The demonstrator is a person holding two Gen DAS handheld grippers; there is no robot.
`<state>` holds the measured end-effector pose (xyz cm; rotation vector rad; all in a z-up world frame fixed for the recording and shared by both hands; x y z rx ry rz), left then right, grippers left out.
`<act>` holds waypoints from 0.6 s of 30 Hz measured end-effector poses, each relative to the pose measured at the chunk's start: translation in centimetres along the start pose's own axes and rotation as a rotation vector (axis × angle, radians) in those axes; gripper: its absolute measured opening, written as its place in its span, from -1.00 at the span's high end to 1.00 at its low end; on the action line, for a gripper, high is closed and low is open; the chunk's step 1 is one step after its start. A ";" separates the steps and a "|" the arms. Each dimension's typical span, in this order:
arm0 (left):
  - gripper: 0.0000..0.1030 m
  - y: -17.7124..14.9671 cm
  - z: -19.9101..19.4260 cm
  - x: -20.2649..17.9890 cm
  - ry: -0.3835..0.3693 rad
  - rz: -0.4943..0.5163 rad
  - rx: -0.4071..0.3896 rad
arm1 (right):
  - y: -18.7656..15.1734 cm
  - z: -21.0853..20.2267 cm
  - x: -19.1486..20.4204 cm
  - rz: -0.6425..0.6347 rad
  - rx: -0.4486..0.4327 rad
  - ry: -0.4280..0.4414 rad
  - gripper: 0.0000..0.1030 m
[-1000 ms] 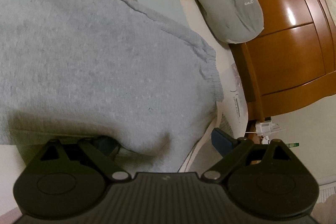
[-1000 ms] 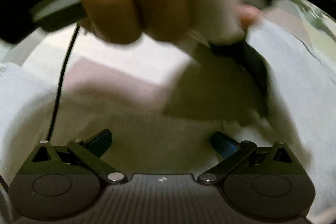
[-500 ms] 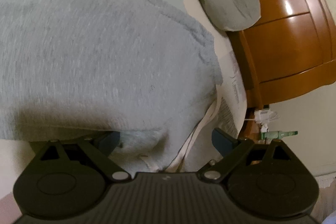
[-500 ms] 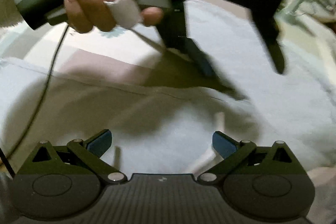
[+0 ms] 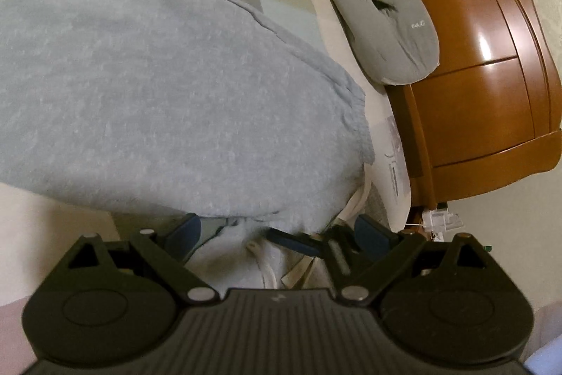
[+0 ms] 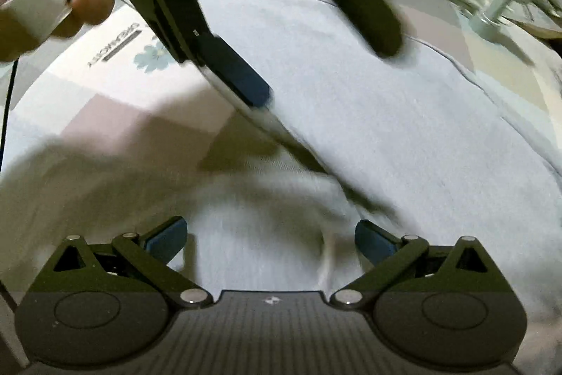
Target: Fold clothes
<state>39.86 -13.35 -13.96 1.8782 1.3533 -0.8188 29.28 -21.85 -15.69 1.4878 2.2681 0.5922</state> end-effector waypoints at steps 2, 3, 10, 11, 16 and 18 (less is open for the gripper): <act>-0.82 -0.5 0.3 -0.3 -0.017 0.005 0.009 | -1.9 -1.8 -1.0 0.003 0.016 -0.031 -1.00; -0.82 -0.9 0.9 -0.7 -0.034 0.011 0.021 | -2.8 -2.6 -1.4 0.005 0.027 -0.048 -1.00; -0.79 -4.1 5.8 -0.9 -0.049 0.090 0.132 | -8.0 -3.7 -5.0 0.070 0.151 -0.165 -1.00; -0.76 -4.2 6.1 -0.2 0.014 0.141 0.130 | -8.0 -3.6 -5.3 0.086 0.151 -0.172 -1.00; -0.62 -3.4 4.3 0.1 0.136 0.313 0.108 | -7.7 -4.3 -6.6 0.134 0.129 -0.199 -1.00; -0.62 -3.2 3.1 -0.6 0.214 0.386 0.102 | -7.1 -4.2 -6.5 0.140 0.122 -0.200 -1.00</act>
Point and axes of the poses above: each gripper's, at about its wrist camera, not at the fingertips, and z roughly the way its jaws point, x to its left, y to its top, the point moved 9 cm from there along z, roughly the way its jaws point, and after that the axes turned 6 degrees about -y, right-handed, at the moved point
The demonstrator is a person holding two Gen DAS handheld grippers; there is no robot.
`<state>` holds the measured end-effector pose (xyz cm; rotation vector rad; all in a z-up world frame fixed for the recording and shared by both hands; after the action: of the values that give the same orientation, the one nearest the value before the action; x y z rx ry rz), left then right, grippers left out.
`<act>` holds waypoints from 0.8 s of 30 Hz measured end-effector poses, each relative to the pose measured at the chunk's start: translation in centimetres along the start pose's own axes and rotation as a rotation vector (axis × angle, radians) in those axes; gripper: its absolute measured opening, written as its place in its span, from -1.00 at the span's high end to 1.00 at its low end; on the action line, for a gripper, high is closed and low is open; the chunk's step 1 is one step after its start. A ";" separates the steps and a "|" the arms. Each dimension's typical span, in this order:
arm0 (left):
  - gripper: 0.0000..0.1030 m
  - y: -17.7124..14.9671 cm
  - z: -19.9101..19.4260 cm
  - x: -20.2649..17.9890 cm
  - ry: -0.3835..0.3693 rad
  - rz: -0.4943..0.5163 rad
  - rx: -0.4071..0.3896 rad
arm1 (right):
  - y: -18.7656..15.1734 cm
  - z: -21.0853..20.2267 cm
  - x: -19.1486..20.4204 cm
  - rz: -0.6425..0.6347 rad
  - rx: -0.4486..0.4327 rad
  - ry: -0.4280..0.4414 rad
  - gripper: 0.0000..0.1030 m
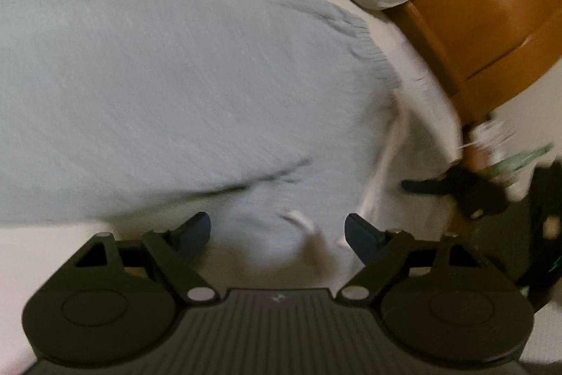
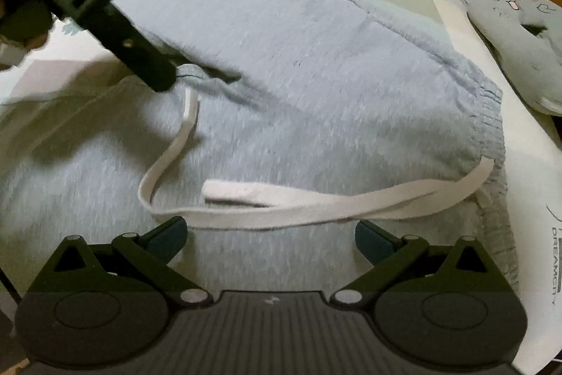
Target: Fold clothes
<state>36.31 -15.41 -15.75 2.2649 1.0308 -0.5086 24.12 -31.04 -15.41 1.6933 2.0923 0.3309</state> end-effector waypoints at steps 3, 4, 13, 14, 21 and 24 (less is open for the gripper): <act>-0.65 -1.5 -2.4 -1.0 0.030 0.068 0.033 | 0.2 0.5 -0.3 0.008 -0.007 0.015 -1.00; -0.65 -2.6 -2.9 -1.5 0.051 0.093 0.052 | 0.5 0.8 -0.1 0.005 -0.010 0.022 -1.00; -0.64 -11.5 -3.3 -0.5 0.137 0.054 0.213 | -0.2 -0.4 -0.3 -0.102 -0.019 0.051 -1.00; -0.67 -11.3 -3.3 0.0 0.124 0.039 0.190 | -0.3 -0.4 -0.6 -0.110 -0.022 0.031 -1.00; -0.63 -12.3 -8.4 4.3 0.162 -0.012 0.148 | -2.6 -0.9 -2.6 -0.062 0.042 -0.136 -1.00; -0.65 -12.6 -10.1 3.2 0.156 0.059 0.151 | -2.2 -1.5 -2.0 -0.045 0.032 -0.160 -1.00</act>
<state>29.53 -0.47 -14.37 2.4936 1.0281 -0.4017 21.84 -33.37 -14.76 1.6306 2.0253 0.1433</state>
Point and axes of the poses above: each gripper's, at about its wrist camera, not at the fingertips, and z roughly the way its jaws point, x to its left, y to its top, the point moved 9 cm from there along z, roughly the way its jaws point, and after that the axes turned 6 degrees about -y, right-handed, at the moved point
